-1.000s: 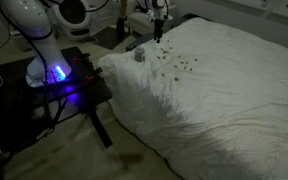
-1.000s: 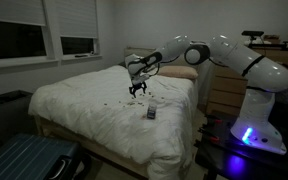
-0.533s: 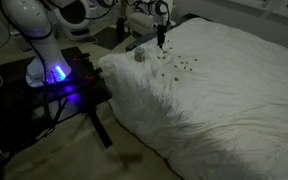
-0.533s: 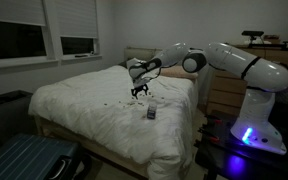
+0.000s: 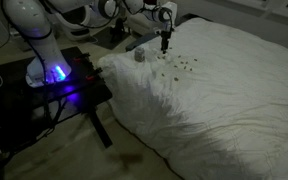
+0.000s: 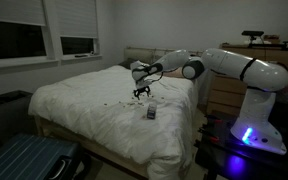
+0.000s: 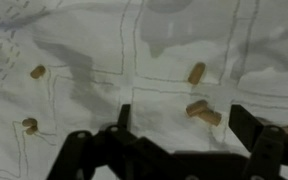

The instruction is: Pick up the small objects from the bed and put them in the jar

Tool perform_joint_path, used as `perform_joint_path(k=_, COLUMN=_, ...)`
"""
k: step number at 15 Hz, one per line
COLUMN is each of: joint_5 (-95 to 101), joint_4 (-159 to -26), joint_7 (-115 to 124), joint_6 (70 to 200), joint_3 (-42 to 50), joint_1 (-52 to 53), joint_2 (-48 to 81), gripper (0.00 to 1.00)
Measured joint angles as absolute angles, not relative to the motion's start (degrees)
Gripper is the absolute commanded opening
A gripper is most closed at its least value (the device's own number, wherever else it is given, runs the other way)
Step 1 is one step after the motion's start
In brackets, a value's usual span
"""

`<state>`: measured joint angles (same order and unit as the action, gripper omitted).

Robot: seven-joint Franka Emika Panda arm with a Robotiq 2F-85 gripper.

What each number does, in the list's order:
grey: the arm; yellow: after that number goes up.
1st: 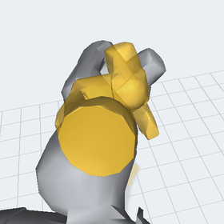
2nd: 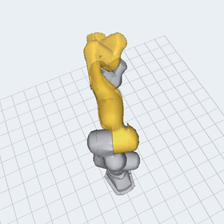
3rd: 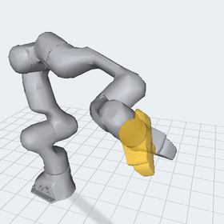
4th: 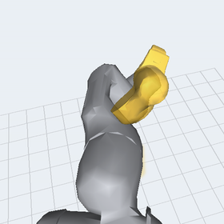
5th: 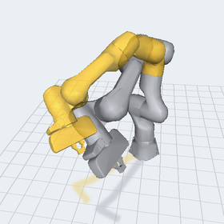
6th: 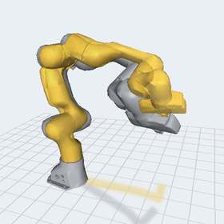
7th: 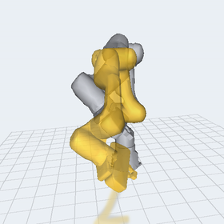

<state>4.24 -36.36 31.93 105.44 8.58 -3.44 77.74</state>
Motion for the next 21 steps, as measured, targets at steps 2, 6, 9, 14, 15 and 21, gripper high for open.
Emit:
perform_joint_path(k=2, joint_5=3.58, joint_4=-34.33, joint_7=31.73, joint_6=105.49, joint_3=7.92, joint_1=-4.11, joint_2=79.59, gripper=1.00)
perform_joint_path(k=6, joint_5=2.88, joint_4=-30.21, joint_7=31.60, joint_6=105.54, joint_3=6.83, joint_1=-4.27, joint_2=83.31, gripper=1.00)
perform_joint_path(k=9, joint_5=2.87, joint_4=-28.78, joint_7=31.60, joint_6=106.69, joint_3=6.35, joint_1=-4.23, joint_2=84.89, gripper=1.00)
perform_joint_path(k=14, joint_5=2.84, joint_4=-29.10, joint_7=31.60, joint_6=107.43, joint_3=6.29, joint_1=-4.25, joint_2=84.89, gripper=1.00)
perform_joint_path(k=15, joint_5=2.82, joint_4=-29.23, joint_7=31.60, joint_6=107.36, joint_3=6.16, joint_1=-4.24, joint_2=84.90, gripper=1.00)
perform_joint_path(k=21, joint_5=1.78, joint_4=-30.04, joint_7=31.60, joint_6=106.11, joint_3=4.74, joint_1=-4.22, joint_2=85.14, gripper=1.00)
